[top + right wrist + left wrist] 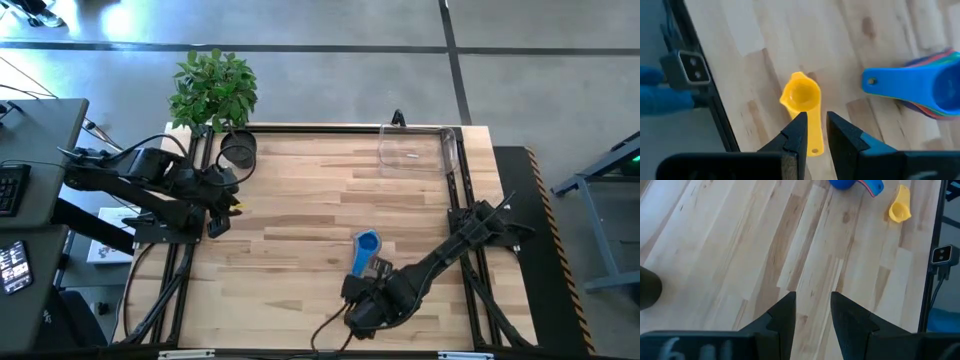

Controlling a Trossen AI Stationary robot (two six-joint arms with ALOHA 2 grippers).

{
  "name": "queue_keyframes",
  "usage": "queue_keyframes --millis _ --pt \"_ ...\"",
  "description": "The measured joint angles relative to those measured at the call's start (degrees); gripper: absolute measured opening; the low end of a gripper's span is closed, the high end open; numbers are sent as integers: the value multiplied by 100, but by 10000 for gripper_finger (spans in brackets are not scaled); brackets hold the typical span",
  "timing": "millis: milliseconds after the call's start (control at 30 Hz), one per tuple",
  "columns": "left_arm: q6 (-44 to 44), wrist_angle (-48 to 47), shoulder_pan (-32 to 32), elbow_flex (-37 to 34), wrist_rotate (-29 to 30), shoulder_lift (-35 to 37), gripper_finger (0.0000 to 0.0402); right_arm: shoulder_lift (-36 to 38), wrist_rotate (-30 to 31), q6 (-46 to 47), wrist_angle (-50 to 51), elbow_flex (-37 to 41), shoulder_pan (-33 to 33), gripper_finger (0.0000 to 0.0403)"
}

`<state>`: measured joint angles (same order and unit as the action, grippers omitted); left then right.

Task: Nest measuring cups in basket
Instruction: Stack the yellow measuring cup on top of the blue measuring cup

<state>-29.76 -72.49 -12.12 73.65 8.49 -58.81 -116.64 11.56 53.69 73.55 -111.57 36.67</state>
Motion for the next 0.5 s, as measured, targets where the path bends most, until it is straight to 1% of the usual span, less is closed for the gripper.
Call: queue_keyframes --millis 233,500 --pt "88 6 0 0 1 36 113 -451 -62 -719 -108 0 61 64" --pt "98 21 0 0 2 82 113 -930 -110 -710 -156 0 50 64"
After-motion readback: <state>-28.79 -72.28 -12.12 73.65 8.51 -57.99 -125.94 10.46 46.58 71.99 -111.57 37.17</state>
